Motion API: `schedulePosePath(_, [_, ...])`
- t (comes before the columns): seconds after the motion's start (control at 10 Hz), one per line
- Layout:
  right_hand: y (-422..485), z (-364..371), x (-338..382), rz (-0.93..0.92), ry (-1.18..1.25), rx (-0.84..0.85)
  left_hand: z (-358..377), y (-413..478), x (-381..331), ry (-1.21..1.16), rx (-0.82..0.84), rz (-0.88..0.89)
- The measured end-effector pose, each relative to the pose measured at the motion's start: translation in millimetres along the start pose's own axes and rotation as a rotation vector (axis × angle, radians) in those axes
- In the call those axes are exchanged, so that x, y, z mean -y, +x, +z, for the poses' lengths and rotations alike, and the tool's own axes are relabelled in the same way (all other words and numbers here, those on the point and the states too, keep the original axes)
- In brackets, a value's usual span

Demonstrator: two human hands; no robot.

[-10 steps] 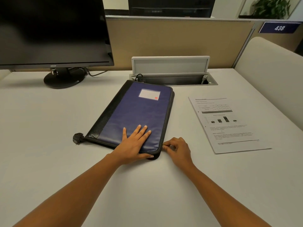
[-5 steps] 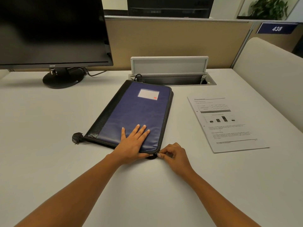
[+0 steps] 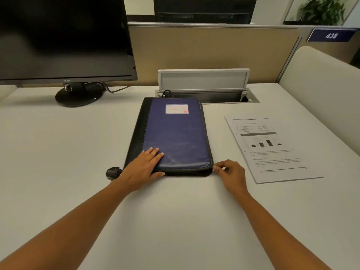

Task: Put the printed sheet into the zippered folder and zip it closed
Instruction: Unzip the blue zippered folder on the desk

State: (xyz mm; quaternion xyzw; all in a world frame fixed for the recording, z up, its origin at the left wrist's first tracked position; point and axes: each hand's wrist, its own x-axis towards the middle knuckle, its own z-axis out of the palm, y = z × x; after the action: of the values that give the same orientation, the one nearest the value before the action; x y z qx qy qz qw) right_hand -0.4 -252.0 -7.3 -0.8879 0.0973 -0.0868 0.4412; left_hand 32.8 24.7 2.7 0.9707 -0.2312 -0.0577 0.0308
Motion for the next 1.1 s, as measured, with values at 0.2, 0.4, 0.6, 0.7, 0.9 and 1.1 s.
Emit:
schedulePosePath(0.2, [10.8, 1.2, -2.7, 0.114, -0.018, -0.131, -6.7, 10.8, -16.5, 0.098, 0.093, -0.055])
schedulePosePath(0.4, [-2.7, 8.0, -1.0, 0.124, 0.060, -0.166, -6.8, 13.9, -23.0, 0.075, 0.111, -0.077])
schedulePosePath(0.6, [-19.4, 22.4, 6.9, 0.102, 0.102, -0.130, -6.1, 14.0, -24.7, 0.062, 0.103, -0.087])
schedulePosePath(0.7, [-24.7, 29.1, 12.3, 0.079, 0.101, -0.114, -6.1, 13.9, -25.7, 0.050, 0.104, -0.091])
schedulePosePath(0.9, [-33.5, 43.5, 25.2, -0.014, 0.046, -0.021, -7.1, 12.0, -27.3, 0.031, 0.112, -0.095])
schedulePosePath(1.1, [-41.2, 66.2, 43.4, -0.128, 0.003, 0.085, -8.5, 11.9, -30.2, -0.005, 0.115, -0.118])
